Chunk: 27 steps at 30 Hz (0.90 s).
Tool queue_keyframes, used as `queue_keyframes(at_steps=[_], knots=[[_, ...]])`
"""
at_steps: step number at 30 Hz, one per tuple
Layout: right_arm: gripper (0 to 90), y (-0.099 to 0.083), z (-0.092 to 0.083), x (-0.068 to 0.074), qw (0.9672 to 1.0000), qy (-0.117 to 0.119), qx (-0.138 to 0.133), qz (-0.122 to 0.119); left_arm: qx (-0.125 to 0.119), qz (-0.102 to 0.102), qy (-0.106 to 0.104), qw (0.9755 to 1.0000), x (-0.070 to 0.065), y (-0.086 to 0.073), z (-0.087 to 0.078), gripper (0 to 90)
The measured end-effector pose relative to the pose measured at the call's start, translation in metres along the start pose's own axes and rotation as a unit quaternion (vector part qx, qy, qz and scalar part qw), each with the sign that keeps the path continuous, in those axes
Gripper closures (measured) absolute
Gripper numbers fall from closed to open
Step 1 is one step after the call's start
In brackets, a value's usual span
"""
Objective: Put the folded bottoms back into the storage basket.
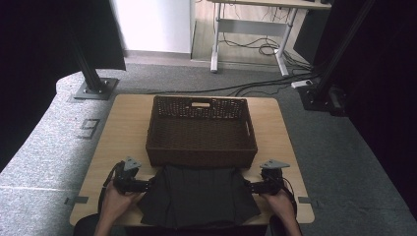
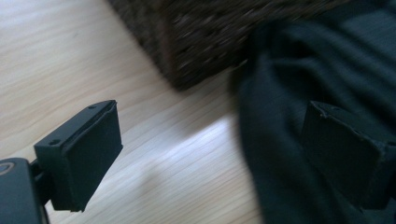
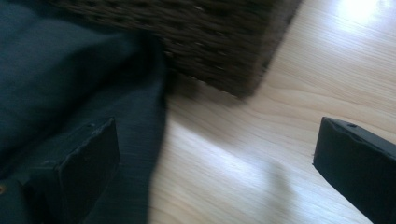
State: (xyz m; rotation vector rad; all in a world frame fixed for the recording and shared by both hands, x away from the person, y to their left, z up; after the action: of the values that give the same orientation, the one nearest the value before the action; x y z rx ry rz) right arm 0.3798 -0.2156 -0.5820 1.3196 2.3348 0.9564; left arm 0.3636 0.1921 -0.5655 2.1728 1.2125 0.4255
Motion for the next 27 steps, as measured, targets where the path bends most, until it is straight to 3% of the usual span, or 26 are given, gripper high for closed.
queue_keyframes(at_steps=[3, 15, 19, 27], knots=[[0.1, 0.005, -0.001, 0.012, 0.9999, 0.009, -0.001, -0.006, -0.007, 0.010, -0.014, 0.9998, -0.017, 0.010, 0.002, 5.3], [0.0, 0.014, 0.002, 0.044, 0.9992, 0.038, -0.001, -0.011, 0.001, 0.022, -0.048, 0.9986, -0.053, 0.024, 0.021, 3.7], [0.0, 0.021, 0.008, 0.059, 0.9986, 0.048, 0.002, -0.023, 0.015, 0.020, -0.049, 0.9985, -0.058, 0.021, 0.029, 0.0], [0.0, 0.015, 0.028, 0.062, 0.9986, 0.035, 0.033, -0.022, 0.039, 0.002, -0.043, 0.9983, -0.055, 0.011, 0.043, 0.0]])
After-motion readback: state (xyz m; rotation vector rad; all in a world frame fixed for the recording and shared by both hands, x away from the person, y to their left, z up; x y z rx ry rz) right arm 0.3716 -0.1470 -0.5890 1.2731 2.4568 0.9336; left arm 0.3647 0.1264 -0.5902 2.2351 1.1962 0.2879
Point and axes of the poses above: each handheld gripper's, and its own axes: z roughly forward along the jaws, y roughly out of its top, x roughly to its left, the point moved 8 cm from there along z, roughly forward along the jaws, and after that the axes turned 5 degrees about x, right-handed, at the moved point
